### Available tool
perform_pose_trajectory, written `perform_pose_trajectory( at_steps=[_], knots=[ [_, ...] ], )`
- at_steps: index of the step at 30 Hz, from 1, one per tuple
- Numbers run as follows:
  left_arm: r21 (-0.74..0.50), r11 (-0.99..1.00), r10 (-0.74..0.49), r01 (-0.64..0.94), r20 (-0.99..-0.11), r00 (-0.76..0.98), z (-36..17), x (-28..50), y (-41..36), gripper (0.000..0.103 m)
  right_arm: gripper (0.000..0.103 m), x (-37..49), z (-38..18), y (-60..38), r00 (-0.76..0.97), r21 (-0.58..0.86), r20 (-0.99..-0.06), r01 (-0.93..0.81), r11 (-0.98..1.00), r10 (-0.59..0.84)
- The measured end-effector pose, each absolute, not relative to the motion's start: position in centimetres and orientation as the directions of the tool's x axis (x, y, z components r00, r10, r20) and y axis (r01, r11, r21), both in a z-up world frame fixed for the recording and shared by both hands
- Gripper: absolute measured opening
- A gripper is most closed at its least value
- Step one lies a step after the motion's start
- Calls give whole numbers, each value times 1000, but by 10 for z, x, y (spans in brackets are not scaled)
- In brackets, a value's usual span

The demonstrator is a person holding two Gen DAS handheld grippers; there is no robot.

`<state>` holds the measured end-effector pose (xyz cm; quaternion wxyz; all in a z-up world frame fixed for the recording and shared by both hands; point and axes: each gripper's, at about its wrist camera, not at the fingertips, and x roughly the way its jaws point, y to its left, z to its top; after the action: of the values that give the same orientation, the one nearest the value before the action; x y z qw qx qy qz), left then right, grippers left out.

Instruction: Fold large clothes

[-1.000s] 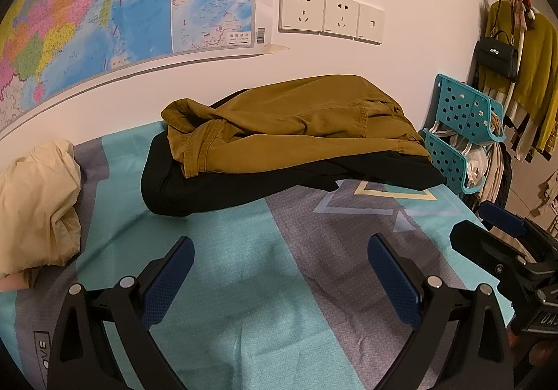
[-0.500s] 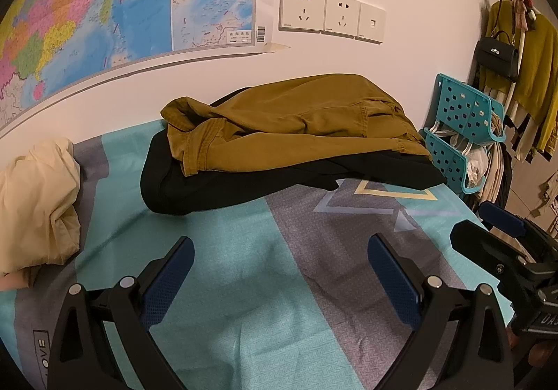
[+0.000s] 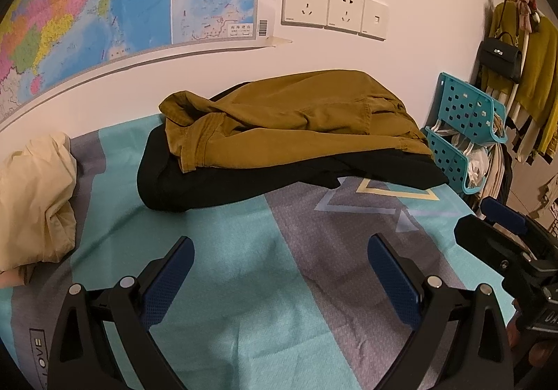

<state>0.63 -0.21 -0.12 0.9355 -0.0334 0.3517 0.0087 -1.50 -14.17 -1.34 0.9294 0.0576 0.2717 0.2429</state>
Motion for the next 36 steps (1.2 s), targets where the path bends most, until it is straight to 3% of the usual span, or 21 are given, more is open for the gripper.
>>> perform_pose_trajectory(
  at_steps=[15, 26, 32, 34, 36],
  knots=[
    [-101, 994, -42, -40, -696, 716, -7, 29, 7, 96, 98, 6, -6, -137, 733, 197, -477, -449, 871, 486],
    [-129, 980, 5, -150, -740, 673, -25, 90, 49, 96, 98, 103, 2, -81, 716, -27, -534, -546, 837, 450],
    [-148, 970, 17, -192, -748, 663, -33, 117, 71, 96, 91, 143, -14, -18, 681, -213, -600, -641, 737, 419],
    [-129, 972, 33, -194, -748, 663, -34, 123, 72, 96, 76, 157, -24, -1, 660, -240, -635, -662, 710, 401],
    [-122, 973, 38, -194, -748, 663, -35, 129, 74, 96, 76, 164, -29, 7, 652, -259, -643, -678, 688, 401]
  ],
)
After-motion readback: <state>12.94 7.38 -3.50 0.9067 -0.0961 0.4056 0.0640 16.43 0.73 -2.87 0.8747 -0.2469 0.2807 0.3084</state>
